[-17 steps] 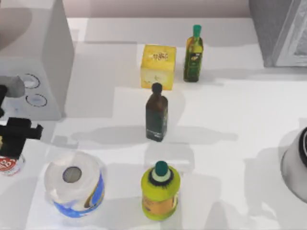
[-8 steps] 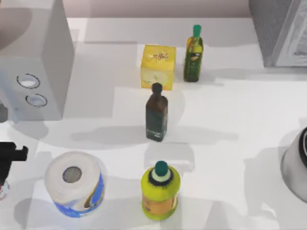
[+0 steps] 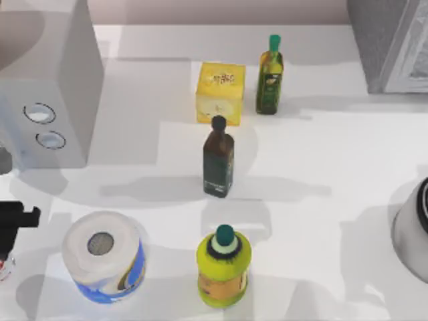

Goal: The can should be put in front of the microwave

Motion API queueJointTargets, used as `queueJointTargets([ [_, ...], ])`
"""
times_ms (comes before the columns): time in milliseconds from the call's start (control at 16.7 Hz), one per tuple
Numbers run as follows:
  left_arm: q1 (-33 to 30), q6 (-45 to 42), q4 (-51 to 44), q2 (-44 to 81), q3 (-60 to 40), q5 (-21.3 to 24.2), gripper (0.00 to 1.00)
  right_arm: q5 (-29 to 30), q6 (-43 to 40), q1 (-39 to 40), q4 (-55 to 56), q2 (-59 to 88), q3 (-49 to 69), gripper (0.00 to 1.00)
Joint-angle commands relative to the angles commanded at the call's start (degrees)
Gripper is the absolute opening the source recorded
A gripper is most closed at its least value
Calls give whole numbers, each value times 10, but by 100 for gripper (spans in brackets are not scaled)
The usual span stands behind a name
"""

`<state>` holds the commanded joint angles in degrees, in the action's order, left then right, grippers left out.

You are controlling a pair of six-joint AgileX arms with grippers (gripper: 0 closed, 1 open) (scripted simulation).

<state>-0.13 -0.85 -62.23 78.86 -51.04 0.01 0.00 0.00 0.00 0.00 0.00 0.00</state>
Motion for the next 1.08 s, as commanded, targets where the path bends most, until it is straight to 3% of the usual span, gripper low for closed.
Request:
queueJointTargets([
  [180,0,0,0,0,0,0,0,0,0,0,0,0,0,100],
  [960,0,0,0,0,0,0,98,0,0,0,0,0,0,100],
  [1080,0,0,0,0,0,0,100,0,0,0,0,0,0,100],
])
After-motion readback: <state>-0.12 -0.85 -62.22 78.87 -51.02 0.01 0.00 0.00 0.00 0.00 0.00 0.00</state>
